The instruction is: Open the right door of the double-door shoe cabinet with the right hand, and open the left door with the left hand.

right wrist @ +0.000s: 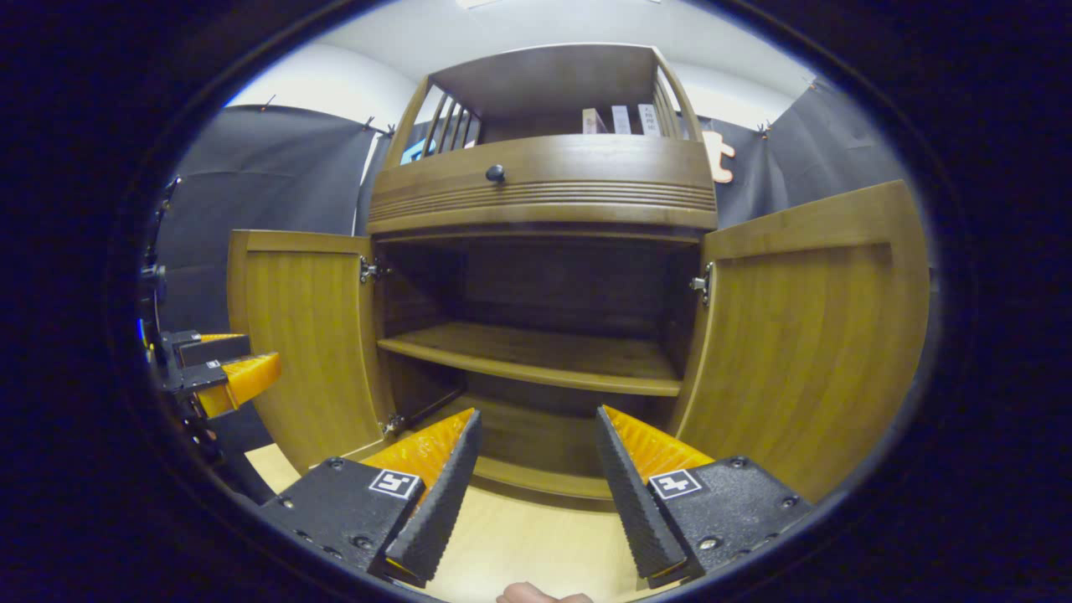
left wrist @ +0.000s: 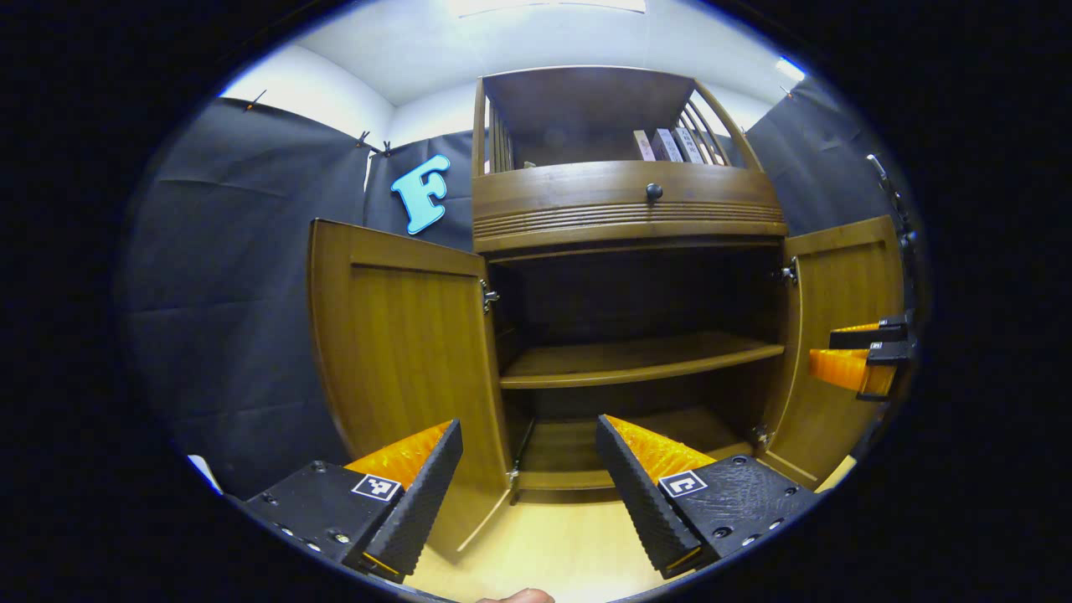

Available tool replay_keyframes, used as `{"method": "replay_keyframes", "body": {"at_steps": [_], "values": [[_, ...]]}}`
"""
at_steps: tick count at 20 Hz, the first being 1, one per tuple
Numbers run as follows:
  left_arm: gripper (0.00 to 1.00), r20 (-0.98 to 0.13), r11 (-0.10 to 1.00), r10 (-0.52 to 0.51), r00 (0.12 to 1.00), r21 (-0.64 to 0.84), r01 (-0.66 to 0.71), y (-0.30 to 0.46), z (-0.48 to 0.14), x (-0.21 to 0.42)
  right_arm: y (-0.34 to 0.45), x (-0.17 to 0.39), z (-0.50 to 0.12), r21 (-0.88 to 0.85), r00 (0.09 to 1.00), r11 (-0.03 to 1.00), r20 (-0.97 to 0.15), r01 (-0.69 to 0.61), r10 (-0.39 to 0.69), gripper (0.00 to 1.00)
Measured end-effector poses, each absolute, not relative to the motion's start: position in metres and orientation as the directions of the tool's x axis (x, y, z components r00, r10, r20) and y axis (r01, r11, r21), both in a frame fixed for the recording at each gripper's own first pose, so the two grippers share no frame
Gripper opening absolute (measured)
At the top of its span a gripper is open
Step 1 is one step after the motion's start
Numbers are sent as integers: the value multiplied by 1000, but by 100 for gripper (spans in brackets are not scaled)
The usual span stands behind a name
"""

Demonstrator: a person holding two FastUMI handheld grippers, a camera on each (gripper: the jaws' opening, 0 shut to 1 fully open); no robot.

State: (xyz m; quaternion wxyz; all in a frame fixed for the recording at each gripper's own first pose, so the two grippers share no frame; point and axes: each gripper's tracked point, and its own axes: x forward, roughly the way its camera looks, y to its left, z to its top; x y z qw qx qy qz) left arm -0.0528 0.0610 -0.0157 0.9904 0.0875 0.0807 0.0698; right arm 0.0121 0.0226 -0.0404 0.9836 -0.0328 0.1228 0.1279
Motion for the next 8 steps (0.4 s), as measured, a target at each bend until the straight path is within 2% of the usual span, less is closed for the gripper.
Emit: {"method": "replay_keyframes", "body": {"at_steps": [1,3,4,8], "values": [[100,-149,981,134,980,158,-111,51,-15,-50,22,11,-39,-17,938,966,-245,-259,247,85],[93,-173,991,74,982,119,-54,30,-18,-44,25,9,-38,4,927,959,-255,-284,276,85],[96,-172,992,65,983,120,-45,26,-17,-41,26,8,-38,3,922,955,-259,-297,287,87],[96,-151,991,50,987,132,-30,19,-5,-33,30,3,-37,-18,919,947,-248,-322,308,85]]}}
